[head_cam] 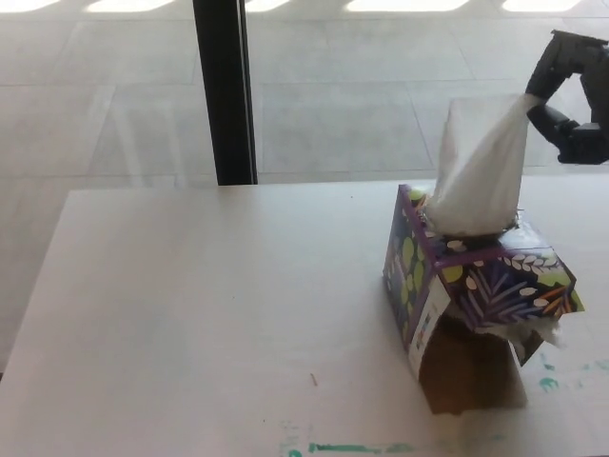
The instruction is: The robot uses its right hand to pull out a tissue from the tissue box kept in the middle of the desk and put it on the right side
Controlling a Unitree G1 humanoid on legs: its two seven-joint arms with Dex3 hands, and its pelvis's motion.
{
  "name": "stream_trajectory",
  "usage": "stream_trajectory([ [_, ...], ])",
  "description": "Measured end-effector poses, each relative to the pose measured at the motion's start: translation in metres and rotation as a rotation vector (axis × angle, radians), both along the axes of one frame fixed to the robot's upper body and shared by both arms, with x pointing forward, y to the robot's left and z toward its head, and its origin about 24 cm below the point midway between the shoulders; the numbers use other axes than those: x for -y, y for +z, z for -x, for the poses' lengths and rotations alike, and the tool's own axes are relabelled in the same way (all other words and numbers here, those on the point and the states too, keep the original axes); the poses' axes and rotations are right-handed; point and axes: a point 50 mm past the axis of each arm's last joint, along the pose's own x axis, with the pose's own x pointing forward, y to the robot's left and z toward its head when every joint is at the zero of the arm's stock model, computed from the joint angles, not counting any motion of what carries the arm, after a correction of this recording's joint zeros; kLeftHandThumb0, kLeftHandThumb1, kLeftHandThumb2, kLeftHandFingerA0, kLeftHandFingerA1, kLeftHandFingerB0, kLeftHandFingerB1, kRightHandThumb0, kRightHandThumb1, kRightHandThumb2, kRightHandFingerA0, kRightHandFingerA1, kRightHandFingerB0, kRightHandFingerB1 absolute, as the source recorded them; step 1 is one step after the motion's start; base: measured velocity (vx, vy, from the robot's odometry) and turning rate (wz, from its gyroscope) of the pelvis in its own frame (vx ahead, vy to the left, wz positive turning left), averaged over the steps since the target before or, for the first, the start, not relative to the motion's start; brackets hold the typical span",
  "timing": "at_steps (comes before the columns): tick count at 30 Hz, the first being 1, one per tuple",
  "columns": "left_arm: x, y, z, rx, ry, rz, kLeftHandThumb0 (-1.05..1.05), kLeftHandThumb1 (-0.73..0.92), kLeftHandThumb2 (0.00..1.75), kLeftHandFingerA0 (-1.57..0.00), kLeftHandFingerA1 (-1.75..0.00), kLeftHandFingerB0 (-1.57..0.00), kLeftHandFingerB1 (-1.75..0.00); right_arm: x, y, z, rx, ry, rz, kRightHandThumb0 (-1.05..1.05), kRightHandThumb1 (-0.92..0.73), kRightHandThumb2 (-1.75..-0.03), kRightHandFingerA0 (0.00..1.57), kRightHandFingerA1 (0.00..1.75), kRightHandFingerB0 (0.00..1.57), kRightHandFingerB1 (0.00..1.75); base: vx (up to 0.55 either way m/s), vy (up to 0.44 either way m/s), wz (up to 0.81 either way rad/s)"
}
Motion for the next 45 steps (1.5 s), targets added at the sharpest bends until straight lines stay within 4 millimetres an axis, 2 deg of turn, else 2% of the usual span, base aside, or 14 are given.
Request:
stream_trajectory([
  [2, 0.0, 0.0, 0.001, 0.0, 0.0, 0.002, -1.05, 0.88, 0.88, -0.81, -1.36, -0.42, -1.5, 0.001, 0.003, -0.001, 0.012, -0.012, -0.018, -0.37, -0.52, -1.03, 1.19, 1.32, 0.84, 0.87, 0.0, 0.0, 0.0],
  [3, 0.0, 0.0, 0.001, -0.001, 0.001, 0.002, -1.05, 0.89, 0.88, -0.82, -1.35, -0.43, -1.48, 0.001, 0.004, -0.001, 0.015, -0.016, -0.023, -0.33, -0.61, -0.81, 0.91, 1.75, 0.72, 1.6, 0.0, 0.0, 0.0],
  [4, 0.0, 0.0, 0.002, -0.002, 0.001, 0.003, -1.05, 0.9, 0.87, -0.8, -1.35, -0.42, -1.46, 0.001, 0.004, -0.001, 0.018, -0.022, -0.032, -0.32, -0.63, -0.75, 0.91, 1.75, 0.76, 1.51, 0.0, 0.0, 0.0],
  [5, 0.0, -0.001, 0.003, -0.005, 0.001, 0.004, -1.05, 0.9, 0.87, -0.83, -1.32, -0.42, -1.46, 0.001, 0.006, -0.001, 0.024, -0.029, -0.041, -0.29, -0.6, -0.83, 0.93, 1.75, 0.71, 1.69, 0.0, 0.0, 0.0],
  [21, 0.0, -0.002, 0.015, -0.036, 0.006, 0.001, -1.05, 0.87, 0.88, -0.82, -1.35, -0.43, -1.46, 0.004, 0.048, -0.004, 0.161, -0.081, -0.172, -0.36, -0.64, -0.86, 0.97, 1.75, 0.7, 1.68, 0.0, 0.0, 0.0],
  [24, 0.0, -0.003, 0.016, -0.038, 0.006, 0.002, -1.05, 0.87, 0.88, -0.81, -1.35, -0.42, -1.44, 0.007, 0.063, -0.004, 0.195, -0.095, -0.19, -0.38, -0.61, -0.93, 1.0, 1.75, 0.82, 1.51, 0.0, 0.0, 0.0],
  [36, -0.001, -0.003, 0.021, -0.048, 0.01, 0.001, -1.05, 0.87, 0.89, -0.88, -1.31, -0.44, -1.46, 0.069, 0.137, 0.018, 0.368, -0.251, -0.278, -0.31, -0.55, -0.99, 0.97, 1.75, 0.75, 1.57, 0.0, 0.0, 0.0],
  [37, -0.001, -0.003, 0.021, -0.048, 0.011, 0.001, -1.05, 0.87, 0.89, -0.88, -1.32, -0.45, -1.46, 0.072, 0.139, 0.02, 0.375, -0.261, -0.281, -0.31, -0.51, -1.02, 0.99, 1.75, 0.84, 1.29, 0.0, 0.0, 0.0],
  [38, -0.001, -0.003, 0.021, -0.049, 0.011, 0.001, -1.05, 0.9, 0.89, -0.86, -1.31, -0.44, -1.45, 0.078, 0.143, 0.023, 0.389, -0.28, -0.282, -0.38, -0.51, -1.1, 1.24, 1.37, 0.95, 1.15, 0.0, 0.0, 0.0],
  [39, -0.001, -0.003, 0.022, -0.05, 0.01, -0.001, -1.05, 0.7, 1.27, -0.88, -1.32, -0.54, -1.32, 0.082, 0.146, 0.025, 0.399, -0.294, -0.283, -0.38, -0.51, -1.08, 1.26, 1.39, 0.98, 1.18, 0.0, 0.0, 0.0],
  [40, -0.001, -0.003, 0.023, -0.051, 0.009, -0.002, -1.05, 0.68, 1.28, -0.88, -1.32, -0.54, -1.33, 0.087, 0.147, 0.027, 0.407, -0.308, -0.283, -0.32, -0.57, -1.02, 1.01, 1.75, 0.83, 1.48, 0.0, 0.0, 0.0],
  [41, -0.001, -0.003, 0.024, -0.052, 0.011, -0.002, -1.05, 0.68, 1.28, -0.88, -1.32, -0.54, -1.33, 0.091, 0.149, 0.029, 0.415, -0.324, -0.281, -0.32, -0.57, -1.02, 1.01, 1.75, 0.83, 1.48, 0.0, 0.0, 0.0],
  [42, -0.001, -0.003, 0.025, -0.054, 0.012, -0.002, -1.05, 0.87, 0.9, -0.85, -1.32, -0.45, -1.47, 0.095, 0.15, 0.031, 0.422, -0.335, -0.281, -0.37, -0.58, -1.01, 1.02, 1.75, 0.82, 1.52, 0.0, 0.0, 0.0],
  [45, -0.001, -0.003, 0.027, -0.059, 0.009, -0.007, -1.05, 0.86, 0.9, -0.86, -1.32, -0.44, -1.46, 0.106, 0.161, 0.039, 0.458, -0.374, -0.282, -0.36, -0.62, -0.92, 0.99, 1.75, 0.8, 1.46, 0.0, 0.0, 0.0],
])
